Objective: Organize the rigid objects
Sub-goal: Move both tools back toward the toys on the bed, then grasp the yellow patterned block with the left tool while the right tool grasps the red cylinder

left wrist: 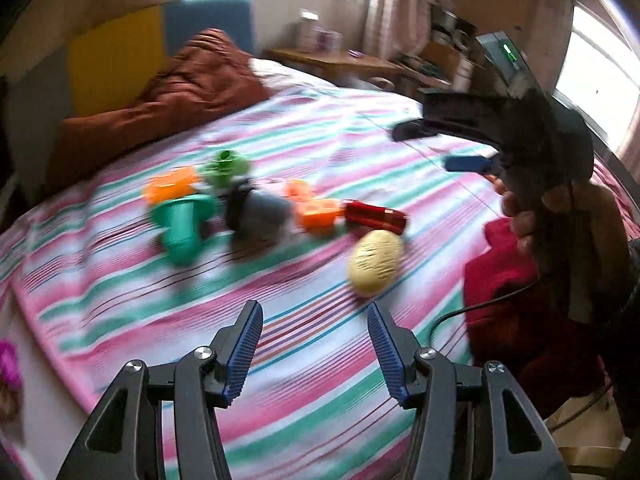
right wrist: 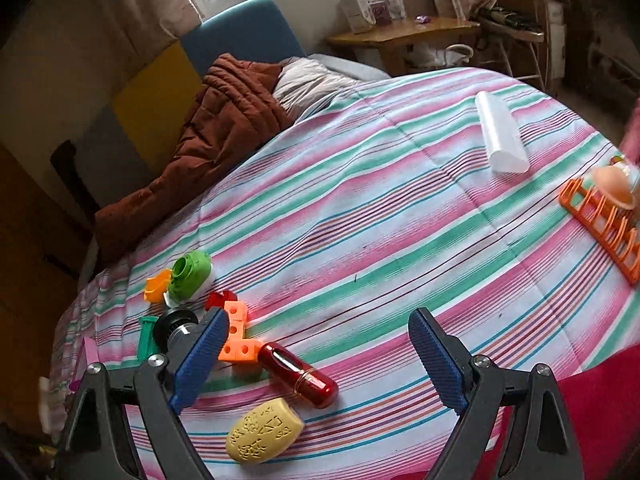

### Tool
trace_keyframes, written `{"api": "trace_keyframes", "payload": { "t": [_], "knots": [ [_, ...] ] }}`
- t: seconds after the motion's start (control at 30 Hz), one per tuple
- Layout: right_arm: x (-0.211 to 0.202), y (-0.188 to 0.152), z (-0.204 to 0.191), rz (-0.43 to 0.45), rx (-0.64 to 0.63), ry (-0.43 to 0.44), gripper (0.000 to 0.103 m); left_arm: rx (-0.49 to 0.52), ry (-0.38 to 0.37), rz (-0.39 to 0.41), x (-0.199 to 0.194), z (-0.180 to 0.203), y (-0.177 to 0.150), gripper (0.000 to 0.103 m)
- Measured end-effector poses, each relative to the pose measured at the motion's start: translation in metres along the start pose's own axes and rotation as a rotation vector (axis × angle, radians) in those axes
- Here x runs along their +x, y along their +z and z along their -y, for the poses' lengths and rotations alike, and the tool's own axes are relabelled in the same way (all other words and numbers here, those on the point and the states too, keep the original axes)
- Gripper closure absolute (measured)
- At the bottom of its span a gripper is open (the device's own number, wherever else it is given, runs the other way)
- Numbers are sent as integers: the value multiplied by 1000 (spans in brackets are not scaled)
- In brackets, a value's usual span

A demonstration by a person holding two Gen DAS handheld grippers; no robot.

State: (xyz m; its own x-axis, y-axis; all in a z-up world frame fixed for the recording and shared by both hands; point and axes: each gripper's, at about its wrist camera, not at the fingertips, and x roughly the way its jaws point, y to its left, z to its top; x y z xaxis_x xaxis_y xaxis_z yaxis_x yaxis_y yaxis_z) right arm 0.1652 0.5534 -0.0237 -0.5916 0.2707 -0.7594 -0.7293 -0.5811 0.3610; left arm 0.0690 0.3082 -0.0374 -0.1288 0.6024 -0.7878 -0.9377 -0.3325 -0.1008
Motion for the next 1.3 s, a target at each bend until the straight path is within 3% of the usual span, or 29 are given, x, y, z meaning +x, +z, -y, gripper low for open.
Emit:
{"api": "trace_keyframes", "payload": {
  "t": [0.23,0.47,0.63,0.73,1.03,1.1,1.3],
  "knots": [
    [12,0,1,-52,9,12,11,89,-61,-91,48,28,28,48],
    [15,0,3,-75,21,24,11,176,-64,-169,88,45,38,43],
    [18,1,4,-88,26,22,11,182,-54,-191,107,50,39,43],
    [20,0,3,-97,21,17,11,155,-38,-158,102,45,32,58],
    [35,-11,-18,-170,-92,-20,23,2,17,-80,56,1,-17,58],
    [40,-15,-24,-196,-129,-31,29,-18,32,-63,46,-3,-28,58],
    [53,-27,-39,-258,-228,-72,33,-47,40,-27,31,-15,-46,58]
  ]
}}
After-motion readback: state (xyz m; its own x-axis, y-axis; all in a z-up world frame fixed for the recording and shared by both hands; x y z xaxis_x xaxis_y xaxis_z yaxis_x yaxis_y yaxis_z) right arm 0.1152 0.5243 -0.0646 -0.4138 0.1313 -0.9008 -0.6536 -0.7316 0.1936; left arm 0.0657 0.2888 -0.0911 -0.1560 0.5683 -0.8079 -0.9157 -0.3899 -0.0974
